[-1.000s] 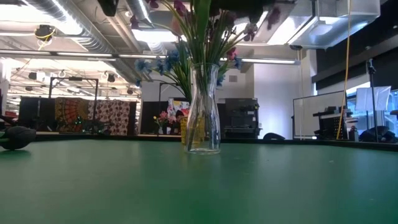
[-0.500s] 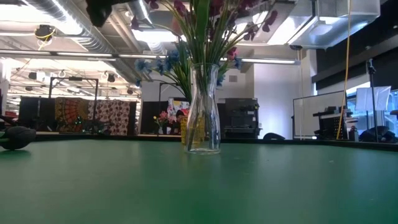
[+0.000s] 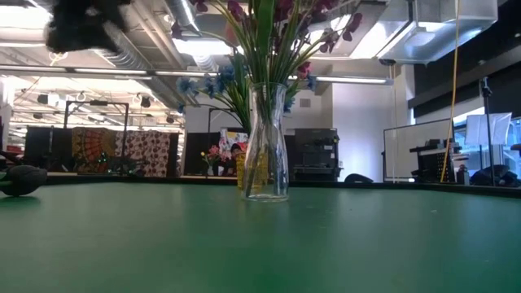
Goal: Sort flowers into vase by color
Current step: Put the black flower into the transparent vase
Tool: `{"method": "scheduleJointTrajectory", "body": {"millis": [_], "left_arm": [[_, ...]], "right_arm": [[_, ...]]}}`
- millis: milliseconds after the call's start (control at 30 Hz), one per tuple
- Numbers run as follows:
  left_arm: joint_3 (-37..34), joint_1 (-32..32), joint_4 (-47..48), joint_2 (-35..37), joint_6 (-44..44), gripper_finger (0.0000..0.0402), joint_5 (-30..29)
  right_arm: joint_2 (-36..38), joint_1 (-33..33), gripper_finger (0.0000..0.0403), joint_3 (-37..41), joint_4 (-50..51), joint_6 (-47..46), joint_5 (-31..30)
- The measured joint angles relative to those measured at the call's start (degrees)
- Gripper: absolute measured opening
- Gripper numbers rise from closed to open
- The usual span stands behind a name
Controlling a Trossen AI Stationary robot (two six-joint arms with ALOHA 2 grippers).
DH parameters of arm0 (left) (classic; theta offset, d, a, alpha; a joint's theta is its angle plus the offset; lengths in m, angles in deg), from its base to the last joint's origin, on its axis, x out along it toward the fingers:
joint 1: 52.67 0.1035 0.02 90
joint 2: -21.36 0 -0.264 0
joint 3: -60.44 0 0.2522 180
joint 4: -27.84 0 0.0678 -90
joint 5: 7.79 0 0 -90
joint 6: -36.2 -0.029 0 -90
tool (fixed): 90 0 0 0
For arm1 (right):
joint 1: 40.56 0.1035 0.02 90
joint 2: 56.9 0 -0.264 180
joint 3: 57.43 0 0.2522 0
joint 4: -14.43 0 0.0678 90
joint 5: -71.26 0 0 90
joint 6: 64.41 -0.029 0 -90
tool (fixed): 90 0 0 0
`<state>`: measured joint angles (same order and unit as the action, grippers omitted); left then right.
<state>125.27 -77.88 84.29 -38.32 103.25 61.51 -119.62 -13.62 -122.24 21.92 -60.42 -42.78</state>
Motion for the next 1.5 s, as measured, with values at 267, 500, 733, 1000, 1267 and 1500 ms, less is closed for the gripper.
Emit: {"method": "scheduleJointTrajectory", "body": {"millis": [267,500,733,1000,1267,1500], "left_arm": [[0.0,-6.4,5.6,-5.7,18.2,0.0156,8.1],[0.0,-12.3,7.2,-14.0,33.6,0.0156,15.3],[0.0,-14.7,7.9,-22.5,38.6,0.0156,19.4],[0.0,-14.7,6.6,-28.2,43.2,0.0156,22.3],[0.0,-15.2,2.5,-28.9,47.0,0.0156,22.9],[-0.1,-16.8,-0.1,-28.9,50.0,0.0156,21.0]], "right_arm": [[0.5,5.0,0.0191,0.0,1.7,3.9,-9.6],[0.5,5.4,0.0191,0.0,5.1,3.9,-13.9],[0.4,5.4,0.0191,0.0,6.8,3.9,-14.0],[0.4,5.4,0.0191,0.0,7.9,3.8,-13.9],[0.4,5.4,0.0191,0.0,9.9,3.0,-13.9],[0.4,5.4,0.0191,0.0,12.0,1.6,-13.9]]}}
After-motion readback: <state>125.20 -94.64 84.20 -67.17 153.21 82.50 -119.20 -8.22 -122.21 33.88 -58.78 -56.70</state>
